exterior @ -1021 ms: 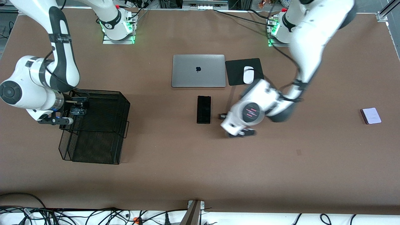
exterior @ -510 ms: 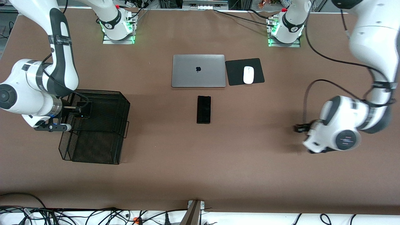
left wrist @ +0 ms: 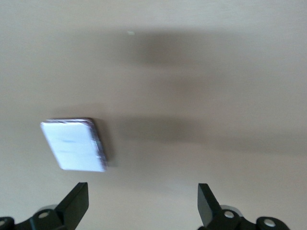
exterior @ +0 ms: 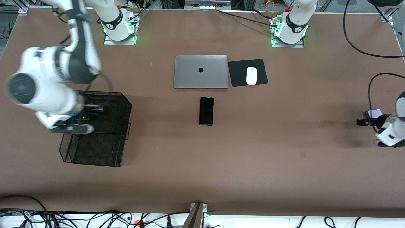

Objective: Place phones with both arms
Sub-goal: 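Release the flip phone into the basket while the left gripper reaches the white phone, then grasp the black phone with the right gripper while the left grasps the white phone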

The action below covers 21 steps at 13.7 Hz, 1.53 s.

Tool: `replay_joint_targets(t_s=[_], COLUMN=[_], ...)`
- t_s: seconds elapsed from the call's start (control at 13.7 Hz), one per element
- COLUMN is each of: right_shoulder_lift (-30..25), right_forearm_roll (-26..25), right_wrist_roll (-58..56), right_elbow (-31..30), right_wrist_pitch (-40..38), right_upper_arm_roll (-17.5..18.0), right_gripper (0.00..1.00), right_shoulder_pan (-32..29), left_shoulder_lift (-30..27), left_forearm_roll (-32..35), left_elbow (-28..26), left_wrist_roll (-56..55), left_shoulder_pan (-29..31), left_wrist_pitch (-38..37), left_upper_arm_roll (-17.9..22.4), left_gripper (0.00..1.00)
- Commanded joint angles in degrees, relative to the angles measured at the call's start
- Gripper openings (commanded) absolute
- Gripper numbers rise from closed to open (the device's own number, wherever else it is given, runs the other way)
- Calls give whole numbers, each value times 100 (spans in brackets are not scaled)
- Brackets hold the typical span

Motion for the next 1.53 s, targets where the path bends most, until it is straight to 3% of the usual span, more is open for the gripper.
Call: replay_joint_targets(t_s=[0.0, 0.36, 0.58, 0.88, 1.46], right_shoulder_lift=[349, 1368, 1869, 2310, 2653], right_forearm_roll=[120, 349, 305, 296, 77], right_wrist_roll=[1184, 3013, 3603, 3622, 3569], right_elbow=[93, 593, 602, 602, 638], right_wrist_pitch=[139, 1350, 2203, 2969, 3497], right_upper_arm_roll=[283, 1653, 2226, 2245, 2236], right_gripper=[100, 100, 100, 100, 100], right_shoulder_pan=[586, 772, 894, 1237, 1458], left_shoulder_lift=[-121, -130, -60, 80, 134], left_forearm_roll=[124, 124, 124, 115, 124], left_elbow=[-518, -1424, -1522, -1522, -1487], left_wrist_roll=[897, 1233, 1233, 1233, 1225], left_shoulder_pan=[784, 1682, 1771, 1780, 1807], left_wrist_pitch=[772, 2574, 2858, 3016, 3025], left_upper_arm_roll=[-141, -159, -159, -142, -89], left_gripper=[100, 100, 100, 100, 100])
